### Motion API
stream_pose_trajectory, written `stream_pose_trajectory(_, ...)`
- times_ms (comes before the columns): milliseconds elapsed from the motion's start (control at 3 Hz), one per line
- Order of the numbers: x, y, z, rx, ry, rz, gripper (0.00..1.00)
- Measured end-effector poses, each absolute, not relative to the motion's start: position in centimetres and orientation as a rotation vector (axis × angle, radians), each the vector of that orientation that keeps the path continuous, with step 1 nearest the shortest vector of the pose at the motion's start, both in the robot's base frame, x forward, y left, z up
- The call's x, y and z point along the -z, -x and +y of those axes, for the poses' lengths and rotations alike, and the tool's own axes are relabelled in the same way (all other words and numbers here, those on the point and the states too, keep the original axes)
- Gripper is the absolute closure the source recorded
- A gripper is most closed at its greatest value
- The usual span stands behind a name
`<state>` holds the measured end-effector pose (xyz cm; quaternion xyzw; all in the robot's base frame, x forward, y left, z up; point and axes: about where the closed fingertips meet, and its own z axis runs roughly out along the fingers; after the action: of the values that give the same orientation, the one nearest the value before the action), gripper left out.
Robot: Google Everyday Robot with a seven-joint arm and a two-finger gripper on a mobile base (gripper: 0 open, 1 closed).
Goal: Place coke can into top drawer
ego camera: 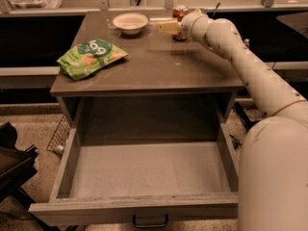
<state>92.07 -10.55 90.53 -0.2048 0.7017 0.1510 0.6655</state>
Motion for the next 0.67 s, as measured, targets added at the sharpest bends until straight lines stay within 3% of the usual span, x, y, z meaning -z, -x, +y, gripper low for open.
stream_pose_trajectory(333, -90.3, -93.5, -10.1, -0.338, 0.469, 1.584, 0.0)
stream_pose_trajectory(667, -89.8, -94.7, -10.2, -0.329, 0.476, 1.59, 0.18)
